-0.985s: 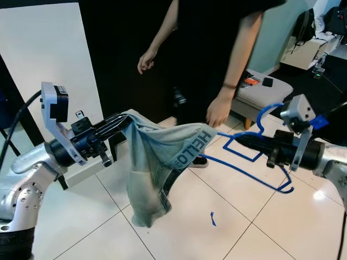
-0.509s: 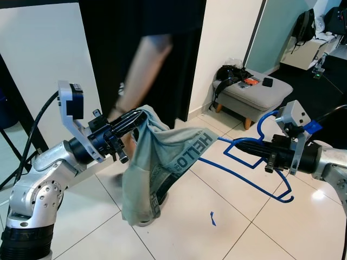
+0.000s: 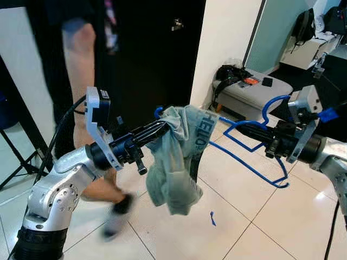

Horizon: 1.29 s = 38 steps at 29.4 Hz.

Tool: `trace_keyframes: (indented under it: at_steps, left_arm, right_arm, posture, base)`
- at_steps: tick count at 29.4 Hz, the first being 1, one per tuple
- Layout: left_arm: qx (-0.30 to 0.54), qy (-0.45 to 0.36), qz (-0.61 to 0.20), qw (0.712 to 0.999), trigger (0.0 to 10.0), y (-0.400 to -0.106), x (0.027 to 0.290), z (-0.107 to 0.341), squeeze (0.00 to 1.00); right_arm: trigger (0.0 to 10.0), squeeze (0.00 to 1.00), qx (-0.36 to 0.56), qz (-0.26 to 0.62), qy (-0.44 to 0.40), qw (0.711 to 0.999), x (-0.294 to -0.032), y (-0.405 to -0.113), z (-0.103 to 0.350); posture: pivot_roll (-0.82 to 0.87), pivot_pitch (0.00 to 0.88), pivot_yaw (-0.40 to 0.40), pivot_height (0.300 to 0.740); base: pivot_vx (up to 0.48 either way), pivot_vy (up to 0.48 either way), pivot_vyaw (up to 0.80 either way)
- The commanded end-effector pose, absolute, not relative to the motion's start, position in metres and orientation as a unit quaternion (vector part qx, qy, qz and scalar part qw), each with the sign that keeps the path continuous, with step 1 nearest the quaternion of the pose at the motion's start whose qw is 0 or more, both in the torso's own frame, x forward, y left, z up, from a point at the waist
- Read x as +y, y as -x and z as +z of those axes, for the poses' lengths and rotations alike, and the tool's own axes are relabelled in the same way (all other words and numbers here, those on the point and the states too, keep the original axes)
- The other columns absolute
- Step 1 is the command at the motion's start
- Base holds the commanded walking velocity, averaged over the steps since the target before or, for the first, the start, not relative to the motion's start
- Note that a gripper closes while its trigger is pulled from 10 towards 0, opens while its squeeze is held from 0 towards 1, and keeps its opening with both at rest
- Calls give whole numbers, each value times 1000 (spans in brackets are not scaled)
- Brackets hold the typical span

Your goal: Hang hanger

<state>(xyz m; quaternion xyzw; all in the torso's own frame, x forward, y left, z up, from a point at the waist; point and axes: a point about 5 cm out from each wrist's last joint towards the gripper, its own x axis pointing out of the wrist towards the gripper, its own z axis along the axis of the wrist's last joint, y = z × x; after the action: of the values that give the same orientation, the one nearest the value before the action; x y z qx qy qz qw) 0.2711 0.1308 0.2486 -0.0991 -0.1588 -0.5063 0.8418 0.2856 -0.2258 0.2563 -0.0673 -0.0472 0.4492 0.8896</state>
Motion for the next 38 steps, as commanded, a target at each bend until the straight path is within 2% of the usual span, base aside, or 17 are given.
trace_keyframes:
  at_steps: [1, 6, 16, 19, 22, 24, 25, 32, 38]
  left_arm:
    - [-152, 95, -497, 849, 0, -275, 130, 245, 0]
    - [-169, 89, -436, 880, 0, -288, 142, 251, 0]
    - [-210, 104, -372, 898, 0, -297, 165, 266, 0]
    - [-212, 104, -368, 900, 0, -298, 167, 267, 0]
    - [-202, 96, -357, 907, 0, -299, 171, 262, 0]
    - [-202, 96, -357, 907, 0, -299, 171, 262, 0]
    - [-197, 95, -353, 910, 0, -299, 172, 259, 0]
    - [-194, 95, -357, 909, 0, -298, 171, 257, 0]
    - [-192, 107, -385, 896, 0, -293, 161, 256, 0]
  right_arm:
    - [10000, 0, -48, 464, 64, 882, -223, -281, 257]
    - [10000, 0, 65, 498, 114, 857, -219, -271, 220]
    - [10000, 0, 95, 462, 132, 872, -236, -272, 214]
    - [10000, 0, 88, 458, 129, 875, -238, -272, 217]
    - [10000, 0, 27, 429, 107, 897, -247, -274, 238]
    - [10000, 0, 27, 429, 107, 897, -247, -274, 238]
    - [10000, 0, -9, 408, 97, 908, -253, -275, 250]
    - [10000, 0, -29, 394, 95, 914, -255, -277, 256]
    - [10000, 0, -61, 382, 82, 919, -253, -281, 263]
  posture:
    - [8, 0, -44, 740]
    - [8, 0, -43, 740]
    - [9, 0, -42, 740]
    - [8, 0, -42, 740]
    - [5, 0, -41, 740]
    - [5, 0, -41, 740]
    - [5, 0, -42, 740]
    - [4, 0, -40, 740]
    - [8, 0, -43, 740]
  base:
    - [0, 0, 0]
    - [0, 0, 0]
    - [0, 0, 0]
    - [0, 0, 0]
    - [0, 0, 0]
    - [0, 0, 0]
    - [0, 0, 0]
    - [0, 0, 0]
    - [0, 0, 0]
